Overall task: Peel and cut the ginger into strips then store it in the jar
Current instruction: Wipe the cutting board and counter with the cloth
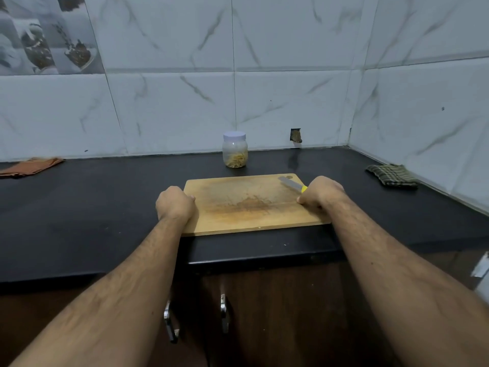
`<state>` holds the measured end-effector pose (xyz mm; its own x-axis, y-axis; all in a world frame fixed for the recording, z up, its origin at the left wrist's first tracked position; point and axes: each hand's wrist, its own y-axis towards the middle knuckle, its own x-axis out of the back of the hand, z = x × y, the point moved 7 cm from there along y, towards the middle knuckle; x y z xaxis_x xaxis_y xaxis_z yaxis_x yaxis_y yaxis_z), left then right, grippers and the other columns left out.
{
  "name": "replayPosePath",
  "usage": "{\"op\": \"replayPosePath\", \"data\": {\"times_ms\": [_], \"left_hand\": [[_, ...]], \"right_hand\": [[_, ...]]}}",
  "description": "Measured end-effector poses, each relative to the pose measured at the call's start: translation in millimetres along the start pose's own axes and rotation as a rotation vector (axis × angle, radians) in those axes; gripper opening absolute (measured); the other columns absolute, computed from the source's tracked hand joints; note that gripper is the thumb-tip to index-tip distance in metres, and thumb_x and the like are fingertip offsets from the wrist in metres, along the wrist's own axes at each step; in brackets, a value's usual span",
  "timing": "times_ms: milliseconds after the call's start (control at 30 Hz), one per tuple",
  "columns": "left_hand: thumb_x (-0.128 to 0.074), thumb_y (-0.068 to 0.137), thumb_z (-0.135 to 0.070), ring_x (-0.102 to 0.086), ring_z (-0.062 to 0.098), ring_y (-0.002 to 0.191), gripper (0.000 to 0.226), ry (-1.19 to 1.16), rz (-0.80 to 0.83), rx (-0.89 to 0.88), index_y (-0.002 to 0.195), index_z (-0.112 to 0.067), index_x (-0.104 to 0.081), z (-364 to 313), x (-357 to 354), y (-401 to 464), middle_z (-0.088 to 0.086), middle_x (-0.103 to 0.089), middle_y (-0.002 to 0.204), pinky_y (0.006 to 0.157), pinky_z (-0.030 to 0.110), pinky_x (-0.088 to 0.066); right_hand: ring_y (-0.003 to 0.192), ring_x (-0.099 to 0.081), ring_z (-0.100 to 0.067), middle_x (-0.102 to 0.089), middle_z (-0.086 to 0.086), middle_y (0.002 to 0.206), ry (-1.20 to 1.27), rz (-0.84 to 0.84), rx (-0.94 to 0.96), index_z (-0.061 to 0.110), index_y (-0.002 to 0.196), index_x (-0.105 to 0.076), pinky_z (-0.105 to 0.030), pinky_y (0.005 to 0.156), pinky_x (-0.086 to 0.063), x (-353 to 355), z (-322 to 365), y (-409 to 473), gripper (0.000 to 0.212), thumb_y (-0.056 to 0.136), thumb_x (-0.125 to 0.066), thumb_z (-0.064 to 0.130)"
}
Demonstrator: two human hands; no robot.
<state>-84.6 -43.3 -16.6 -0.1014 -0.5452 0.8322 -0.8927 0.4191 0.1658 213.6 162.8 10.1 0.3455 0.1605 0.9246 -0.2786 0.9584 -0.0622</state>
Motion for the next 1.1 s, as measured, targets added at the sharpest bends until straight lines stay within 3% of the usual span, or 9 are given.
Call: {"op": "replayPosePath", "data": {"times_ms": [167,300,367,500,633,767,933,1100], "left_hand": [[-0.055,0.096,-0.042,-0.053,0.033,0.115,0.038,0.181,-0.125,-0.157,0.121,-0.015,-0.065,-22,12,-29,0.013,-0.059,0.123,0.093,0.042,-0.045],[-0.058,0.092,-0.038,-0.057,0.029,0.111,0.029,0.065,-0.096,-0.315,0.108,-0.018,-0.072,-52,8,-52,0.005,-0.066,0.112,0.092,0.038,-0.042],[-0.058,0.091,-0.038,-0.061,0.027,0.105,0.025,0.011,-0.038,-0.365,0.098,-0.019,-0.072,-61,-1,-59,0.001,-0.07,0.101,0.088,0.035,-0.044],[-0.056,0.095,-0.048,-0.063,0.015,0.097,0.028,0.034,0.029,-0.437,0.1,-0.027,-0.075,-66,-16,-65,-0.01,-0.073,0.098,0.086,0.035,-0.049],[-0.055,0.095,-0.05,-0.062,0.012,0.099,0.029,0.063,0.043,-0.449,0.106,-0.031,-0.074,-64,-16,-66,-0.012,-0.072,0.102,0.089,0.036,-0.048],[-0.055,0.095,-0.052,-0.063,0.013,0.1,0.031,0.061,0.047,-0.442,0.108,-0.032,-0.074,-63,-16,-65,-0.011,-0.073,0.104,0.092,0.037,-0.048],[-0.054,0.096,-0.051,-0.063,0.012,0.101,0.031,0.061,0.015,-0.437,0.109,-0.031,-0.074,-64,-14,-69,-0.012,-0.073,0.105,0.092,0.036,-0.047],[-0.055,0.096,-0.051,-0.063,0.012,0.1,0.032,0.041,0.01,-0.426,0.109,-0.031,-0.074,-63,-12,-71,-0.012,-0.073,0.106,0.091,0.035,-0.047]], "right_hand": [[0.077,-0.06,-0.025,-0.062,-0.006,0.083,0.034,-0.089,0.069,0.009,0.08,-0.059,-0.031,0.062,-0.045,0,6,-7,0.013,0.091,-0.06,0.016],[0.072,-0.054,-0.024,-0.06,-0.006,0.084,0.077,-0.186,0.161,0.01,0.074,-0.051,-0.03,0.054,-0.038,6,20,-17,0.019,0.092,-0.05,0.007],[0.077,-0.054,-0.026,-0.057,-0.007,0.086,0.058,-0.187,0.178,0.008,0.082,-0.053,-0.031,0.06,-0.04,2,23,-22,0.014,0.093,-0.045,0.003],[0.084,-0.054,-0.026,-0.059,-0.009,0.094,-0.031,-0.242,0.165,0.011,0.092,-0.055,-0.032,0.066,-0.042,-2,23,-29,0.008,0.096,-0.048,0.008],[0.095,-0.062,-0.027,-0.066,-0.007,0.102,-0.111,-0.312,0.169,0.013,0.104,-0.065,-0.032,0.069,-0.042,0,30,-33,0.025,0.104,-0.042,0.024],[0.1,-0.063,-0.027,-0.067,-0.006,0.106,-0.124,-0.287,0.162,0.016,0.095,-0.059,-0.031,0.069,-0.045,-8,30,-30,0.007,0.093,-0.052,0.016],[0.105,-0.059,-0.028,-0.065,-0.008,0.109,-0.106,-0.308,0.178,0.011,0.105,-0.065,-0.033,0.069,-0.045,-15,24,-31,0.019,0.094,-0.051,0.018],[0.099,-0.059,-0.027,-0.064,-0.006,0.103,-0.065,-0.308,0.221,0.011,0.095,-0.063,-0.033,0.067,-0.044,-17,22,-28,0.015,0.093,-0.053,0.021]]}}
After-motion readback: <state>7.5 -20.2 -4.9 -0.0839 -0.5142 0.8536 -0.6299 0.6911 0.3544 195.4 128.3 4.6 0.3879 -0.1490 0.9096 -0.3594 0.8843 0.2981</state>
